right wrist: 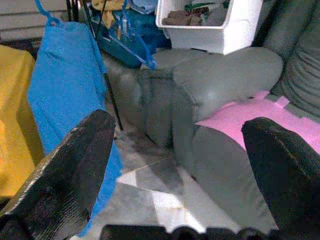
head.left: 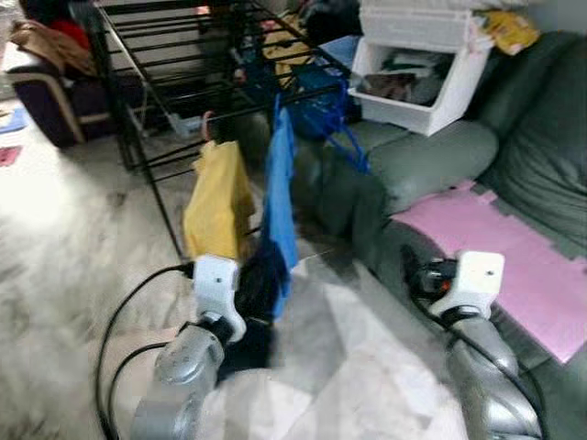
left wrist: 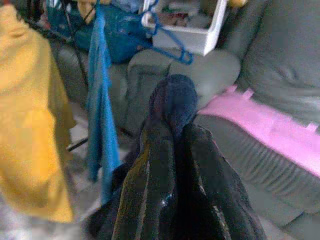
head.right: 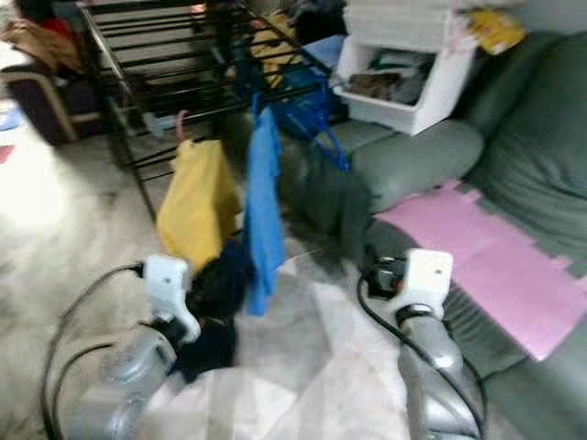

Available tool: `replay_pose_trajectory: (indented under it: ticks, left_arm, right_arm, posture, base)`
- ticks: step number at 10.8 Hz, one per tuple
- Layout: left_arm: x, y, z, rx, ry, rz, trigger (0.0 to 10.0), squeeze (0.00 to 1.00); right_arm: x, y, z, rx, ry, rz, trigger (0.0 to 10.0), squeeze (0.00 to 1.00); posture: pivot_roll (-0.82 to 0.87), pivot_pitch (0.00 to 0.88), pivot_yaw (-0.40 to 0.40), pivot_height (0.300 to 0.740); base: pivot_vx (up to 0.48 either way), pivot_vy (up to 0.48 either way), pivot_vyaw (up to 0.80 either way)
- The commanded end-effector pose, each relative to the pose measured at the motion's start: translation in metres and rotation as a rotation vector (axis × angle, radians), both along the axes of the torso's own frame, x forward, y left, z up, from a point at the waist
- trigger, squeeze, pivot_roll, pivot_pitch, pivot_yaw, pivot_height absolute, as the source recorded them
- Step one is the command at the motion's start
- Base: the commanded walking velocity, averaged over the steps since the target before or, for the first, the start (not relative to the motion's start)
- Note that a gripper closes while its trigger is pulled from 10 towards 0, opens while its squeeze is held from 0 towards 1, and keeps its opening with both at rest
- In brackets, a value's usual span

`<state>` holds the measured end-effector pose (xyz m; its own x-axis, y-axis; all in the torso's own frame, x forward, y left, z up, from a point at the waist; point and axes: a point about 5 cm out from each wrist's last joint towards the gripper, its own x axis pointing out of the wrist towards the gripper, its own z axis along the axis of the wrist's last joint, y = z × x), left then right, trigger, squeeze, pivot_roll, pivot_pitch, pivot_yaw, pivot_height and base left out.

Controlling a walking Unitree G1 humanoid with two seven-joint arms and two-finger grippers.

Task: Hang hanger

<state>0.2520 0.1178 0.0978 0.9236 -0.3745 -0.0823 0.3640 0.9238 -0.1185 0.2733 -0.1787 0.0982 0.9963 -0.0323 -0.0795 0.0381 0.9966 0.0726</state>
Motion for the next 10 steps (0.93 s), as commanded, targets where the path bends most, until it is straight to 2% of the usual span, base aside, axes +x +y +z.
replay_pose_trajectory:
  ticks: [1, 3, 7, 10]
  left_arm:
    - [0.0017, 0.0, 0.0056, -0.003, -0.027, 0.003, 10.0, 0.0]
    - [0.0033, -0.0022, 0.0065, 0.006, -0.031, 0.002, 10.0, 0.0]
    - [0.0044, -0.0046, 0.0085, 0.01, -0.036, -0.001, 10.0, 0.0]
    - [0.0045, -0.0072, 0.0085, 0.009, -0.038, -0.009, 10.0, 0.0]
  right_arm:
    - [0.0023, 0.0022, 0.0035, -0.007, -0.012, 0.017, 10.0, 0.0]
    - [0.0031, 0.0056, 0.0048, -0.026, -0.02, 0.048, 10.0, 0.0]
    - [0.0042, 0.0067, 0.0071, -0.034, -0.029, 0.05, 10.0, 0.0]
    - [0.0059, 0.0065, 0.0069, -0.037, -0.03, 0.041, 10.0, 0.0]
  posture:
    - [0.02, 0.064, -0.029, 0.74]
    - [0.01, 0.071, -0.028, 0.74]
    - [0.0, 0.084, -0.032, 0.74]
    - [0.0, 0.086, -0.035, 0.74]
  base:
    - [0.379, 0.0, 0.0]
    - [0.362, 0.0, 0.0]
    - [0.336, 0.0, 0.66]
    - [0.346, 0.0, 0.0]
